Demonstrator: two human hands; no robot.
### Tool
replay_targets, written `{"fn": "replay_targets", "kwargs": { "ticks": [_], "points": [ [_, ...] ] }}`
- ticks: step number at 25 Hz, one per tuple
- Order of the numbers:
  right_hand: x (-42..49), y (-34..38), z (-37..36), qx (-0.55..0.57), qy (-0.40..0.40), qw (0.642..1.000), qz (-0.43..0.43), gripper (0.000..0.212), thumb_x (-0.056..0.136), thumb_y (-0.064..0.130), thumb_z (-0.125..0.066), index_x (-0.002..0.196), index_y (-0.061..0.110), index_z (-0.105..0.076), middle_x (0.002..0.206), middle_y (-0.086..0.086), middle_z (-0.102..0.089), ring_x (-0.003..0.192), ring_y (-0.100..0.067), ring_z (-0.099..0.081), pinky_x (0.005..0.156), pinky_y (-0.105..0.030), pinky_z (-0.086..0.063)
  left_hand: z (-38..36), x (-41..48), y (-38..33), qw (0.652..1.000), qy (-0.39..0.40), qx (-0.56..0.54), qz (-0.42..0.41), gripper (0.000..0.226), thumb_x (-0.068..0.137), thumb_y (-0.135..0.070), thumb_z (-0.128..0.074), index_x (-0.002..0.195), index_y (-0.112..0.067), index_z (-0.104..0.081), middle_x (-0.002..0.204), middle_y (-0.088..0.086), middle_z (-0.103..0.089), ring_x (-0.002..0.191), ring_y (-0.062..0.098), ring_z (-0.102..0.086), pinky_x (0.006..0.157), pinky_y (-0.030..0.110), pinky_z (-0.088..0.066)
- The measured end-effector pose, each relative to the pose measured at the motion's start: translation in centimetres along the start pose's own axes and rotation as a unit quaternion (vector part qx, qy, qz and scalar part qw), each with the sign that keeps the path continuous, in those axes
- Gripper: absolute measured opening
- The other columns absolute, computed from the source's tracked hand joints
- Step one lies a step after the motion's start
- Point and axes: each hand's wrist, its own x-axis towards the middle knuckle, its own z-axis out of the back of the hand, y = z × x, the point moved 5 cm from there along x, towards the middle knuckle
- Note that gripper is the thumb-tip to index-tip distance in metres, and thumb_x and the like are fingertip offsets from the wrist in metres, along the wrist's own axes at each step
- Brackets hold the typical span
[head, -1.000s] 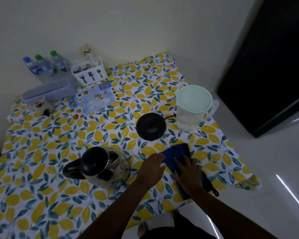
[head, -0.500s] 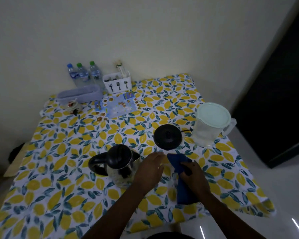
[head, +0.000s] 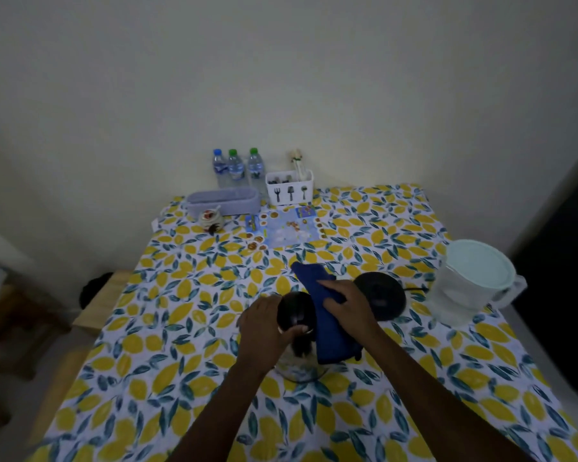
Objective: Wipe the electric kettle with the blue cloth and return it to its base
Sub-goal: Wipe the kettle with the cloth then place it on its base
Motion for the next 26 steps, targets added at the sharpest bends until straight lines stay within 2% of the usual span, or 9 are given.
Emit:
{"fn": "replay_targets", "kwargs": {
  "ticks": [3, 6, 10, 13, 15, 17, 19, 22, 26],
  "points": [
    [2.3, 1.6, -2.6, -0.045, 0.112, 0.992, -0.027, 0.034, 0.098, 0.031, -0.046, 0.131, 0.025, -0.056, 0.118, -0.01, -0.054, 0.112, -0.033, -0.054, 0.084, -0.034, -0.041, -0.2, 0.2, 0.6, 0.999, 0.016, -0.029, 0.013, 0.084, 0.073, -0.068, -0.063, 0.135, -0.014, -0.047, 0.136, 0.006, -0.056, 0.127, 0.023, -0.05, 0.107, 0.042, -0.039],
    [3.6, 2.1, -3.7, -0.043, 0.161, 0.982, -0.087, 0.048, 0.096, 0.053, -0.038, 0.132, 0.026, -0.054, 0.139, -0.008, -0.053, 0.12, -0.03, -0.053, 0.097, -0.041, -0.043, -0.4, 0.2, 1.0, 0.999, 0.022, -0.027, 0.026, 0.087, 0.072, -0.065, -0.066, 0.139, -0.014, -0.044, 0.143, 0.006, -0.05, 0.135, 0.021, -0.043, 0.113, 0.041, -0.033],
    [1.9, 1.9, -4.0, -0.104, 0.079, 0.991, -0.009, 0.041, 0.097, 0.048, -0.042, 0.132, 0.031, -0.053, 0.144, -0.006, -0.048, 0.126, -0.028, -0.047, 0.103, -0.045, -0.041, 0.0, 0.1, 0.7, 0.997, -0.007, -0.077, 0.014, 0.079, 0.068, -0.064, -0.072, 0.131, -0.019, -0.053, 0.127, 0.001, -0.062, 0.12, 0.02, -0.055, 0.103, 0.04, -0.043],
    [-2.0, 1.8, -4.6, -0.272, -0.016, 0.958, 0.086, 0.039, 0.096, 0.045, -0.047, 0.134, 0.035, -0.052, 0.143, -0.011, -0.048, 0.119, -0.037, -0.047, 0.095, -0.052, -0.045, 0.2, 0.1, 0.9, 0.993, -0.021, -0.112, 0.023, 0.073, 0.068, -0.058, -0.075, 0.128, -0.022, -0.055, 0.12, -0.002, -0.065, 0.113, 0.017, -0.058, 0.098, 0.042, -0.045],
    [-2.4, 2.0, -5.0, -0.286, -0.054, 0.953, 0.087, 0.037, 0.096, 0.041, -0.048, 0.133, 0.033, -0.053, 0.14, -0.011, -0.051, 0.115, -0.04, -0.05, 0.09, -0.052, -0.047, 0.1, 0.0, 1.1, 0.991, -0.02, -0.128, 0.019, 0.072, 0.068, -0.056, -0.076, 0.128, -0.021, -0.055, 0.121, 0.0, -0.065, 0.113, 0.019, -0.058, 0.099, 0.043, -0.045],
    [-0.4, 2.3, -4.7, -0.237, -0.026, 0.97, 0.045, 0.037, 0.098, 0.042, -0.044, 0.132, 0.03, -0.054, 0.141, -0.008, -0.05, 0.12, -0.036, -0.048, 0.096, -0.05, -0.043, 0.2, 0.1, 1.0, 0.991, -0.015, -0.133, 0.016, 0.074, 0.065, -0.059, -0.077, 0.124, -0.019, -0.058, 0.118, 0.002, -0.066, 0.109, 0.02, -0.06, 0.096, 0.042, -0.047],
    [3.0, 2.1, -4.3, -0.159, 0.073, 0.984, -0.026, 0.04, 0.099, 0.041, -0.042, 0.132, 0.021, -0.054, 0.139, -0.01, -0.053, 0.122, -0.031, -0.05, 0.101, -0.046, -0.041, 0.1, 0.3, 1.1, 0.992, -0.013, -0.127, 0.021, 0.08, 0.062, -0.059, -0.079, 0.125, -0.014, -0.058, 0.121, 0.006, -0.065, 0.111, 0.023, -0.059, 0.098, 0.043, -0.047],
    [6.9, 1.5, -3.7, -0.073, 0.231, 0.959, -0.145, 0.045, 0.097, 0.044, -0.045, 0.127, 0.012, -0.056, 0.135, -0.013, -0.054, 0.114, -0.032, -0.055, 0.099, -0.047, -0.045, -0.3, 0.3, 1.1, 0.992, 0.003, -0.122, 0.039, 0.087, 0.063, -0.054, -0.081, 0.131, -0.009, -0.053, 0.132, 0.01, -0.059, 0.121, 0.027, -0.054, 0.104, 0.046, -0.043],
    [8.4, -1.4, -4.3, 0.028, 0.259, 0.928, -0.265, 0.058, 0.087, 0.051, -0.059, 0.133, 0.015, -0.053, 0.138, -0.011, -0.051, 0.115, -0.035, -0.055, 0.099, -0.047, -0.046, -0.5, 0.4, 1.3, 0.99, 0.01, -0.132, 0.056, 0.089, 0.062, -0.053, -0.082, 0.133, -0.009, -0.051, 0.133, 0.01, -0.057, 0.122, 0.027, -0.052, 0.104, 0.047, -0.043]
  ]
}}
